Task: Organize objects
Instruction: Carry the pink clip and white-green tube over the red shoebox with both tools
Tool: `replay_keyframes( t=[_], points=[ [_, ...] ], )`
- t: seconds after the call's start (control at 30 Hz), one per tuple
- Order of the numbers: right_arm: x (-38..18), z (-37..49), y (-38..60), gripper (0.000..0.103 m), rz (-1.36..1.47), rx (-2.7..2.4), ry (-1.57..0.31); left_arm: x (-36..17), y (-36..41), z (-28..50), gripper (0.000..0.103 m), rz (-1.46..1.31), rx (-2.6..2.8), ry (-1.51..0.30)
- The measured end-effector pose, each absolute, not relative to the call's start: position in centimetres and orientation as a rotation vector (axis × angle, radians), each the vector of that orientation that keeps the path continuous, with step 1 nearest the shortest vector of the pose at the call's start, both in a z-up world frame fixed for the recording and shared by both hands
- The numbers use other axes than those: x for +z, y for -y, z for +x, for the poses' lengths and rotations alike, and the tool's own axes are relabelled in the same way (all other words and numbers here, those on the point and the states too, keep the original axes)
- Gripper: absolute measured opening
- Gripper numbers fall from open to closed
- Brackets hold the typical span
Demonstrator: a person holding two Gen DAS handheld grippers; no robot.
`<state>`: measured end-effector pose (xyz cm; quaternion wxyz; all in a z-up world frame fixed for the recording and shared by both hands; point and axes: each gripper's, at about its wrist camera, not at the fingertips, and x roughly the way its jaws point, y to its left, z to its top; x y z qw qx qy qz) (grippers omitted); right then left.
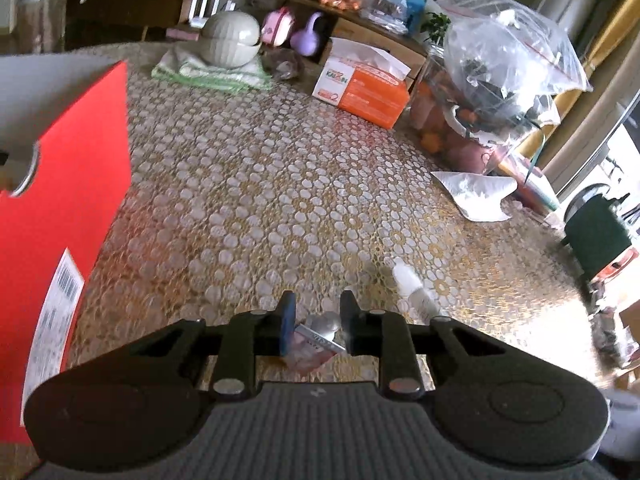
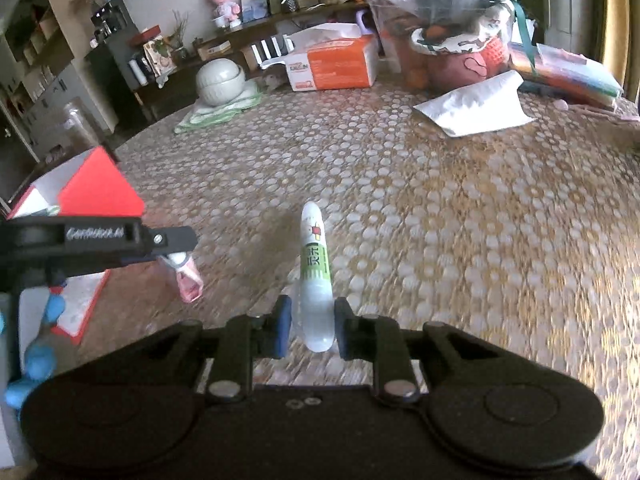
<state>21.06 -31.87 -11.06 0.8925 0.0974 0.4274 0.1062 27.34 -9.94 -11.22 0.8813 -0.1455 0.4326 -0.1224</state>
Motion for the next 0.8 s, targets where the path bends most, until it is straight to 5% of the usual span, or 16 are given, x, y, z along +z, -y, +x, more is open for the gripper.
replay_keyframes(
  t=[0.8],
  points=[
    [-6.3, 15.5, 29.8, 0.022, 0.215, 0.203, -0.768, -6.7, 7.1, 21.8, 0.022, -0.311, -0.264, -0.890]
  ],
)
